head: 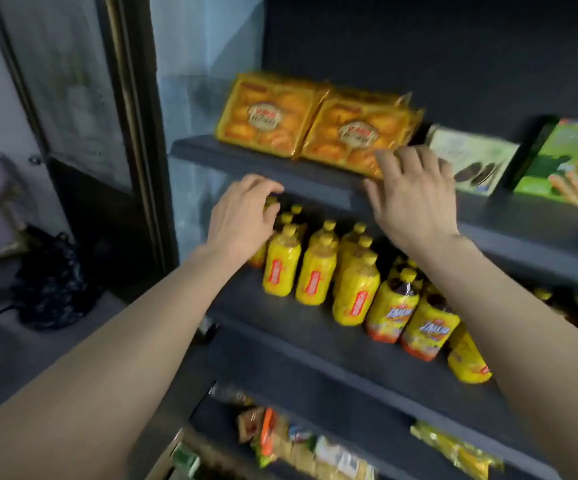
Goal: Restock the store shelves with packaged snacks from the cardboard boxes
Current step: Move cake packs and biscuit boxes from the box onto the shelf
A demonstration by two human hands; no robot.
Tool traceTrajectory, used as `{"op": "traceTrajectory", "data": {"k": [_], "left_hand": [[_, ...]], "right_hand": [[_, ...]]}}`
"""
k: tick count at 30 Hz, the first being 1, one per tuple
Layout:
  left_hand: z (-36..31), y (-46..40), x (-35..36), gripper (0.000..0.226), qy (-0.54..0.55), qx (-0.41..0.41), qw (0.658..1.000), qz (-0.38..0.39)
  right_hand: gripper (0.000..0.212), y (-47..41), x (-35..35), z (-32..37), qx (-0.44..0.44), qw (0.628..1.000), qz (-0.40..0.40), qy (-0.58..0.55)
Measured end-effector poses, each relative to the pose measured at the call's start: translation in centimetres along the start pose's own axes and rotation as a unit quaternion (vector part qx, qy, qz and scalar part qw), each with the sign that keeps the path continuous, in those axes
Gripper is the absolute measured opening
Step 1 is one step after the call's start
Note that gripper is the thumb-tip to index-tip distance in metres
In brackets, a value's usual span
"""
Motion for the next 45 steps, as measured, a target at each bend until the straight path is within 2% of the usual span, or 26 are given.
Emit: {"op": "traceTrajectory", "data": {"k": [3, 8, 14, 20, 29, 33, 37, 41, 45], "left_hand": [[5.3, 4.7, -0.2, 0.028, -0.007, -0.03, 1.0, -0.004], [16.1, 14.6, 3.1, 0.03, -0.036, -0.125, 0.99, 0.047], [27.7, 29.8, 9.8, 0.032, -0.056, -0.263, 0.954, 0.13], [36.8, 46.1, 18.3, 0.038, -0.075, -0.376, 0.903, 0.196], [47.1, 65.3, 32.9, 0.041, -0.078, -0.487, 0.821, 0.289], [51.5, 71.1, 38.9, 0.047, -0.074, -0.504, 0.805, 0.303], [55.4, 75.0, 44.1, 0.054, -0.059, -0.504, 0.803, 0.312], [57.9, 77.6, 47.3, 0.061, -0.093, -0.481, 0.806, 0.332], [58.8, 78.3, 48.8, 0.064, -0.14, -0.425, 0.825, 0.346]], "right_hand": [[0.047, 3.4, 0.9, 6.7, -0.018, 1.0, 0.008, -0.022], [0.042, 10.9, 6.4, 17.3, -0.067, 0.993, 0.052, -0.08], [0.039, 23.0, 18.1, 28.7, -0.097, 0.958, 0.177, -0.202], [0.042, 35.7, 31.0, 39.5, -0.099, 0.885, 0.362, -0.277], [0.049, 51.7, 49.0, 53.8, -0.176, 0.781, 0.502, -0.327], [0.052, 56.3, 56.2, 59.2, -0.172, 0.745, 0.538, -0.354], [0.059, 59.1, 62.5, 64.4, -0.188, 0.744, 0.535, -0.355], [0.07, 60.4, 67.7, 69.2, -0.191, 0.753, 0.531, -0.339], [0.071, 61.8, 71.0, 72.3, -0.169, 0.752, 0.55, -0.321]]}}
Point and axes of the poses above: each hand's wrist, its own y-axis away from the middle knuckle, its own x-axis out of the palm, z = x × y, the point moved 8 cm from there along -y, towards the middle knuckle, and after that the axes turned 8 degrees about -x, right-handed, at the moved point
